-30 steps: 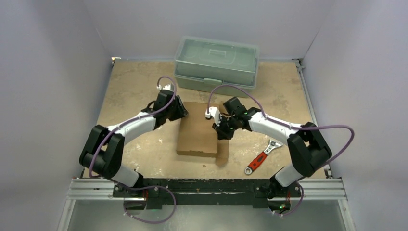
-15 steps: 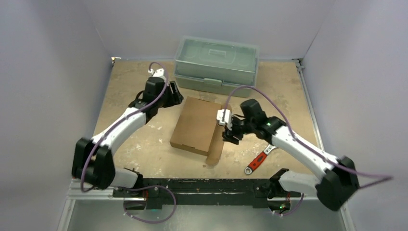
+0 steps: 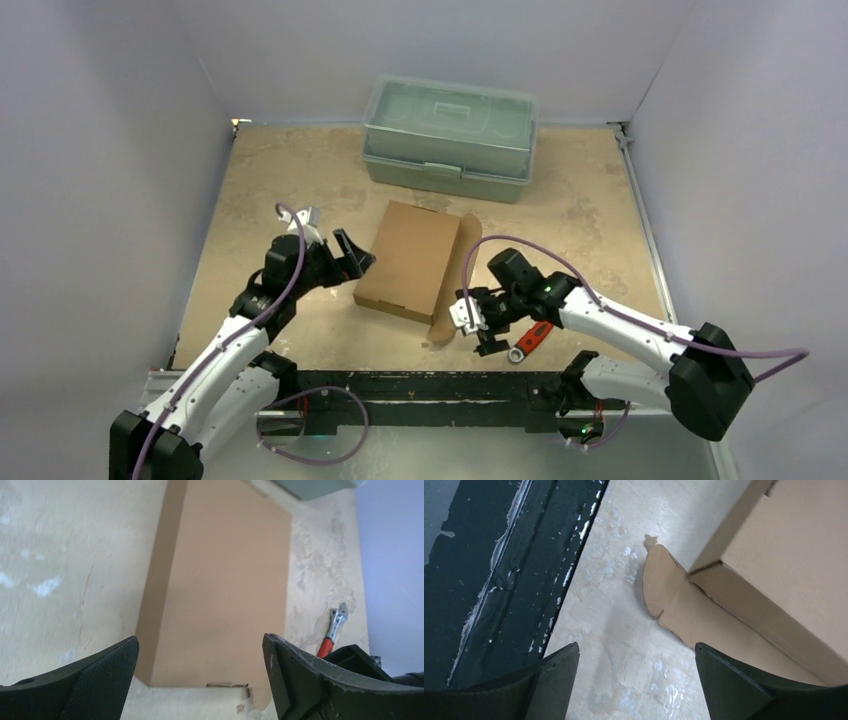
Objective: Fold the paper box
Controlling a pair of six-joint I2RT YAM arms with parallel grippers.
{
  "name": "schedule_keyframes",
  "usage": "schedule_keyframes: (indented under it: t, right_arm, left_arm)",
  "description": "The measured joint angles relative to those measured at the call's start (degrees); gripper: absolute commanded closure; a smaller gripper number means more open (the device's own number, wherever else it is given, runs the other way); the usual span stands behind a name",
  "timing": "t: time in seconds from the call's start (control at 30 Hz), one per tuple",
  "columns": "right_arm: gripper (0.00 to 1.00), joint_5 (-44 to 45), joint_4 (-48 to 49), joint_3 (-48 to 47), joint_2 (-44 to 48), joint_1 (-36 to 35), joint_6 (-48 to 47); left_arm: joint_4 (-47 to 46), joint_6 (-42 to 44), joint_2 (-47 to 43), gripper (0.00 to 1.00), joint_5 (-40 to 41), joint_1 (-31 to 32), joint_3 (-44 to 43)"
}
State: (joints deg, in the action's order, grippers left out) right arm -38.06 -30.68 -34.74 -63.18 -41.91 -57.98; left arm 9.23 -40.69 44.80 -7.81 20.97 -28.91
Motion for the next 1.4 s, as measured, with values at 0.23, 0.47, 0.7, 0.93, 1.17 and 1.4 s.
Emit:
schedule_keyframes:
  t: [0.23, 0.47, 0.7, 0.93, 1.17, 1.4]
  right_arm:
    - [0.29, 6.05, 6.62, 0.15, -5.84, -10.16, 1.57]
    - [0.37, 14.93, 11.87, -0.85, -14.01, -18.95, 6.60]
    - [0.45, 20.48, 15.15, -1.60, -14.71, -20.74, 10.99]
    - [0.59, 25.20, 17.55, -2.01, -13.90, -20.06, 13.05]
    - [0.65, 24.37, 16.20, -2.01, -9.31, -15.15, 12.70]
    - [0.54, 20.33, 11.74, -2.03, -9.79, -13.81, 10.95]
  left_arm:
    - [5.01, -4.79, -1.70, 0.19, 2.51, -0.02, 4.98]
    - [0.68, -7.43, 1.99, 0.33, 2.27, -0.02, 9.07]
    - [-4.17, -8.94, 4.74, 0.44, 0.90, 0.00, 10.58]
    - [-6.14, -11.85, 2.43, 0.51, -0.94, 0.00, 13.99]
    - [-5.77, -14.01, -2.12, 0.53, -2.36, 0.42, 15.96]
    - [-5.84, -16.74, -2.56, 0.52, -2.84, 4.79, 16.65]
